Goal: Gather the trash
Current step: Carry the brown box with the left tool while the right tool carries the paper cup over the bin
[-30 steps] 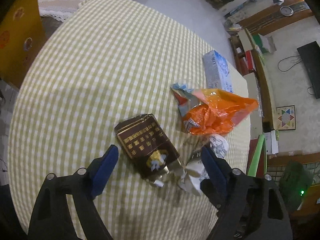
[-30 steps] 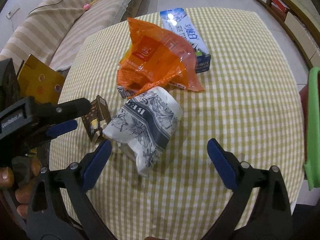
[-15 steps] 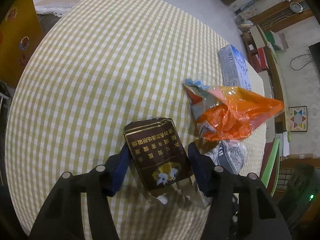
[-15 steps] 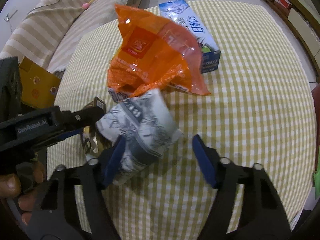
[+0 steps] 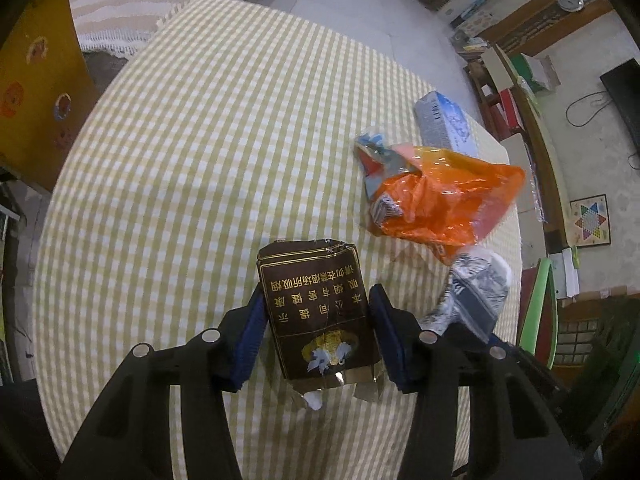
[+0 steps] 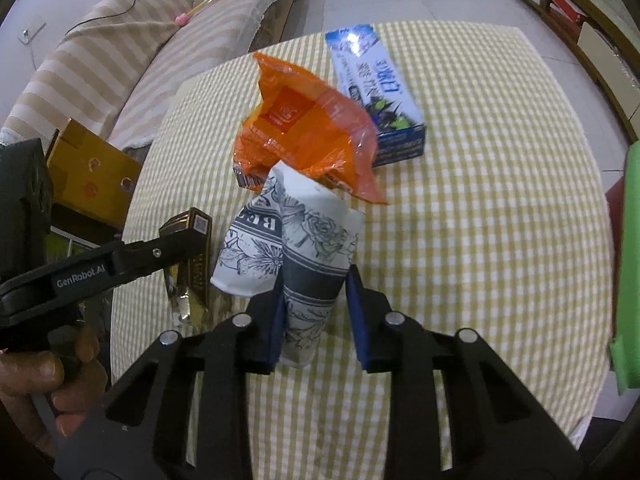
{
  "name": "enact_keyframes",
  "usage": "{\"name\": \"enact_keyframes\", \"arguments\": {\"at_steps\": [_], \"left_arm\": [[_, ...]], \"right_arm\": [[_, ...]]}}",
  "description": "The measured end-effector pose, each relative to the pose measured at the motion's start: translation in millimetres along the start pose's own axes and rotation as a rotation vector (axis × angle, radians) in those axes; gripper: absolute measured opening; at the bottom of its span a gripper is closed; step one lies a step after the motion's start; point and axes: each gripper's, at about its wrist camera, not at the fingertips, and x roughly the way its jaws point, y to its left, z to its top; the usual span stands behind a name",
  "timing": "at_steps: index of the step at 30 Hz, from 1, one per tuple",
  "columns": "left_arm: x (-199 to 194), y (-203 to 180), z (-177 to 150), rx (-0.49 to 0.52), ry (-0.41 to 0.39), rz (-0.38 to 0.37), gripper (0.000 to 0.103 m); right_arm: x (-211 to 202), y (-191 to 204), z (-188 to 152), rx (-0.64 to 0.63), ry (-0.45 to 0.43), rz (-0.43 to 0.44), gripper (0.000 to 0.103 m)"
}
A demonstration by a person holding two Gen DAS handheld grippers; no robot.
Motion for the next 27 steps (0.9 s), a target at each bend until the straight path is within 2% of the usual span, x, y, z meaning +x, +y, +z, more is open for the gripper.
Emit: {"name": "enact_keyframes", "arguments": {"at_steps": [8, 16, 27], "left_arm": [[-43, -9, -17, 0.077, -0.066, 0.019, 0.048], [-91, -30, -36, 0.151, -0.131, 0.016, 0.048], [-119, -111, -61, 0.285, -0.171, -0.033, 0.048]], "right_arm": [[-49, -7, -19, -0.023, -0.07, -0.025, 0.028], [-98, -22, -36, 0.007, -0.145, -0.03, 0.028], [-159, -66, -44, 0.078, -0.255, -0.073, 0.028]]}}
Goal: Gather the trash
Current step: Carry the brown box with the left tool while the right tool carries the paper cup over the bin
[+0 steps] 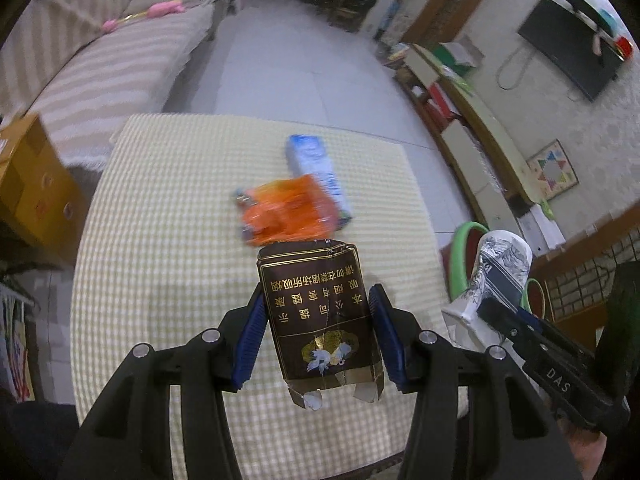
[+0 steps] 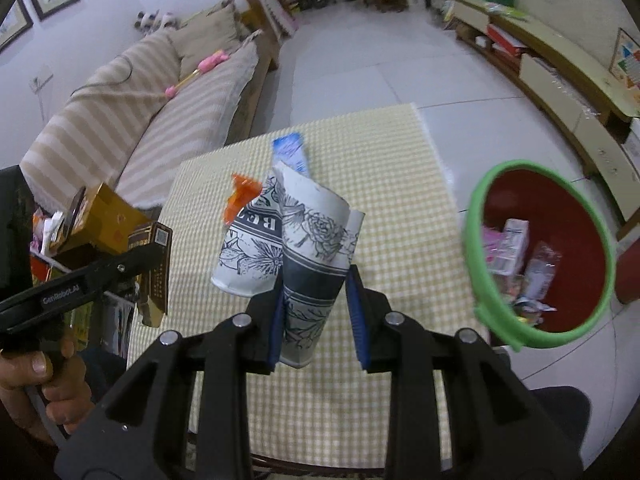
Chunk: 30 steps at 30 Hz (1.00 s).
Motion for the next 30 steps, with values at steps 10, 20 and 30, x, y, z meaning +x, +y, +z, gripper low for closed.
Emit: {"name": "enact_keyframes", "arguments": {"at_steps": [10, 20, 30], "left_arm": [[2, -67, 14, 0.118, -0.009, -0.044, 0.048], [27, -134, 23, 0.215, 0.027, -0.122, 0.048], [65, -210, 29, 0.316, 0.075, -0.216, 0.048]], "right_arm": [[-34, -51, 12, 0.069, -0.071, -0.042, 0.028], [-55, -113, 18, 0.149, -0.103, -0.087, 0.028], [-64, -189, 15, 0.263, -0.114, -0.149, 0.028]]}}
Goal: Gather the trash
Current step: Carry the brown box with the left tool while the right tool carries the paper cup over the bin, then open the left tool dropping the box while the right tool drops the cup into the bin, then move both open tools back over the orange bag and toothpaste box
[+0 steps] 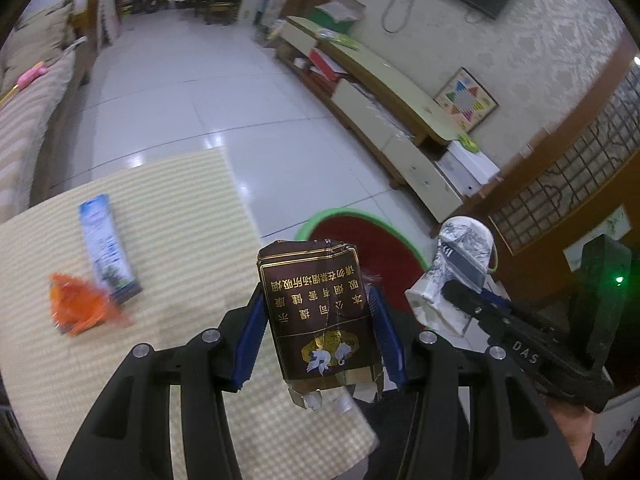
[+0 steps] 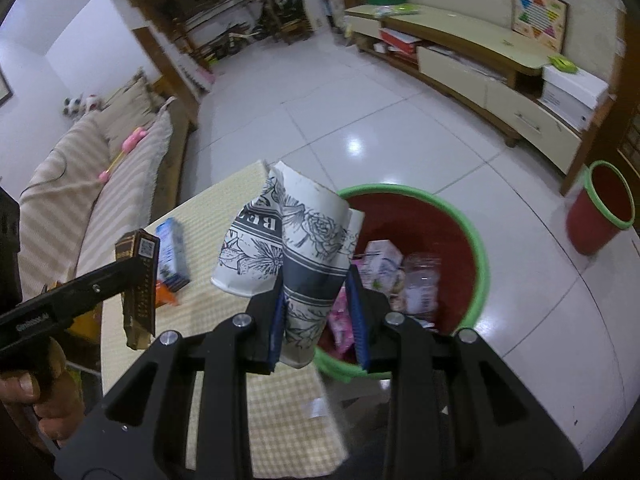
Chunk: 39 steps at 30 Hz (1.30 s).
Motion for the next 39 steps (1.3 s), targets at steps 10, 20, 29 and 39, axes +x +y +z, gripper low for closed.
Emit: {"name": "enact_keyframes", "arguments": {"at_steps": [10, 20, 29, 39], "left_arm": [[56, -42, 18, 0.055, 0.057, -0.054, 0.048], [92, -60, 22, 0.085, 0.102, -0.06, 0.049], [96, -60, 26, 0.079, 0.092, -0.048, 0.086], [67, -28, 22, 0.016, 0.051, -0.031, 0.095]], "right_arm": [[19, -46, 4, 0.061, 0.025, -0.039, 0.028], [38, -59, 6, 0.081, 0.054, -0.049, 0.028], [46, -60, 7, 0.079, 0.081, -0.077, 0.06], [42, -43, 9, 0.053, 0.063, -0.087, 0.085]]}}
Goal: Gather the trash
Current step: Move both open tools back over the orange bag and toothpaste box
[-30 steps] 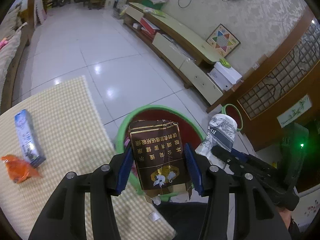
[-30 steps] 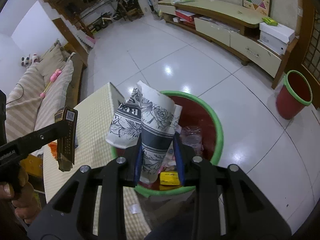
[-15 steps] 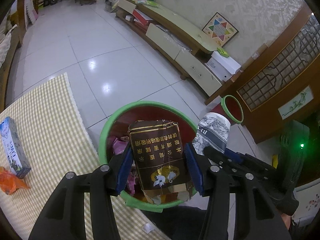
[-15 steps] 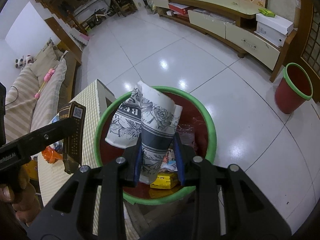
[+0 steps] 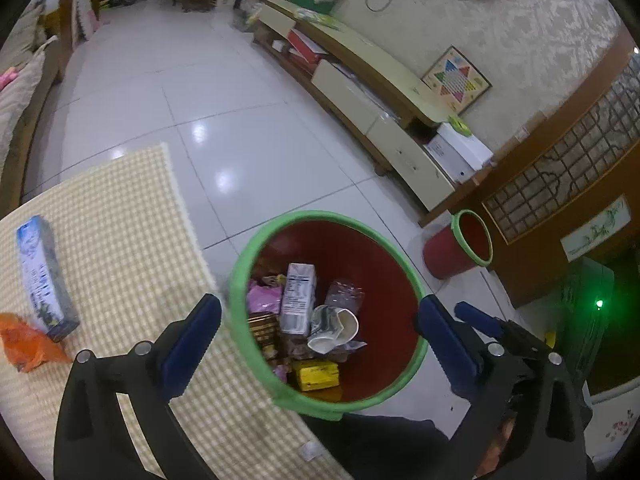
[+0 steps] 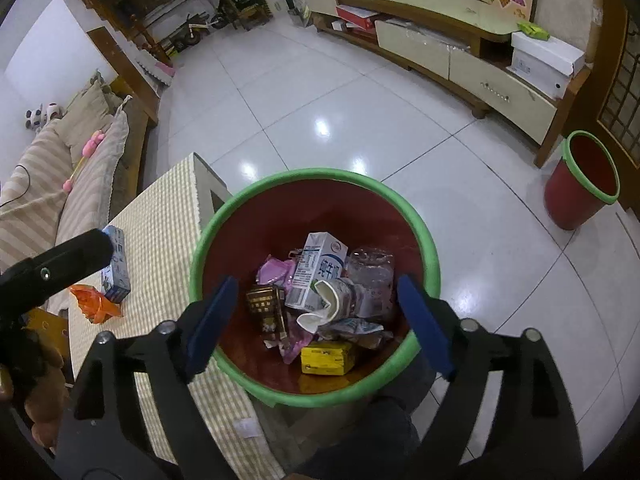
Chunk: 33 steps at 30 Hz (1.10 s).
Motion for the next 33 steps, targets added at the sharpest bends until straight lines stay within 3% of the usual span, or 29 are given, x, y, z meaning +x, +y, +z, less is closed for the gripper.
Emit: {"name": "enact_keyframes", "arguments": {"at_steps": [7, 22, 33], "left_arm": [[-43, 49, -18, -0.075, -0.038, 0.064, 0.095], [-138, 171, -75, -0.254, -0.125, 0.176, 0.095], [-153, 236, -104, -0.359, -0.141, 0.203, 0.095]], "right_arm": [[-5, 41, -5, -0.056, -0.006, 0.021, 0.095], [-6, 174, -25, -0.246, 0.011, 0.116, 0.096], [15, 245, -37, -0.364, 0.043, 0.144, 0.096]]}}
